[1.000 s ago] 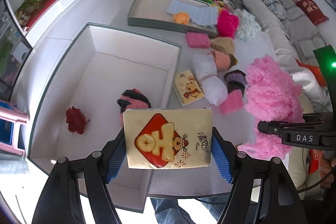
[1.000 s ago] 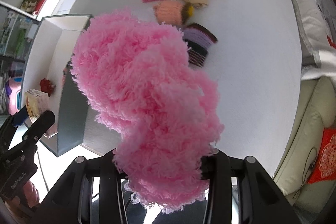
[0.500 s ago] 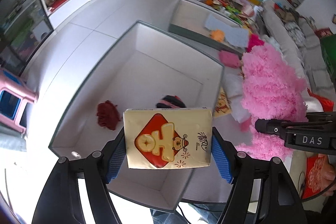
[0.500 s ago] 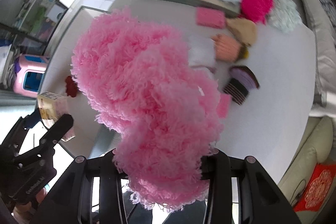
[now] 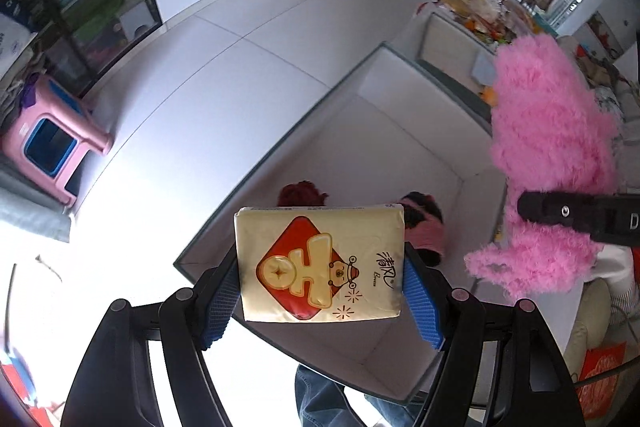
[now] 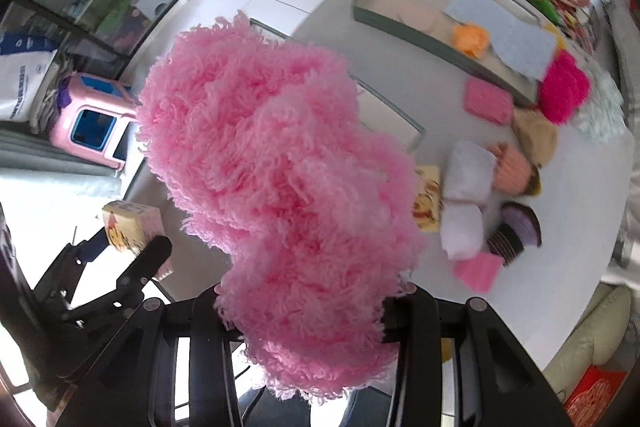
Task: Organize soft objects
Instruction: 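Carry the pink scarf and tissue pack over the white box with both tools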
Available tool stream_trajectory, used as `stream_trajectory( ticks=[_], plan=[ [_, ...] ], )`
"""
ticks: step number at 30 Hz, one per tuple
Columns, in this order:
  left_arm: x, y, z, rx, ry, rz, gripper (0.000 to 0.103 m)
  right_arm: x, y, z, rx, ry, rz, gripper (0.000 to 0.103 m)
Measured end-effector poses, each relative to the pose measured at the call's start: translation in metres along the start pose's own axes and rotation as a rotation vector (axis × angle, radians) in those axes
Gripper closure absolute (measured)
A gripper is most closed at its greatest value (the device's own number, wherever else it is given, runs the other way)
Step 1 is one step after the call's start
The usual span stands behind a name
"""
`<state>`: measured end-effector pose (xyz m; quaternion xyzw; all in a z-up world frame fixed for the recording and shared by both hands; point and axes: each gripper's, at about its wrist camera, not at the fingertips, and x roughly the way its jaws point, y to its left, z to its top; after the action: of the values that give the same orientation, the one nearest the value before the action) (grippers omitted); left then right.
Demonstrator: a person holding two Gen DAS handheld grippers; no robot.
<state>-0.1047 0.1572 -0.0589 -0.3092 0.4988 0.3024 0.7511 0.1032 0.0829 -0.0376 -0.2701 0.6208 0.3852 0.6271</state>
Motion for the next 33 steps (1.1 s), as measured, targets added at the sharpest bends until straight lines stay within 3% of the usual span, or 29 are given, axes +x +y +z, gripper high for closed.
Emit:
stream_trajectory(
  ticks=[7,16,33],
  plan=[
    [0.01,-0.001,0.01,-0.016,0.011,0.02,0.028,0.013,0.025,0.023,-0.059,0.012,-0.006,0.059],
    [0.028,-0.011,0.016,-0.007,0.038,0.055,0.028,0.024,0.039,0.05,-0.153,-0.005,-0.102,0.059],
    [0.061,-0.018,0.021,-0.009,0.103,0.1,0.028,0.07,0.047,0.06,-0.203,0.092,-0.15,0.059]
  ],
)
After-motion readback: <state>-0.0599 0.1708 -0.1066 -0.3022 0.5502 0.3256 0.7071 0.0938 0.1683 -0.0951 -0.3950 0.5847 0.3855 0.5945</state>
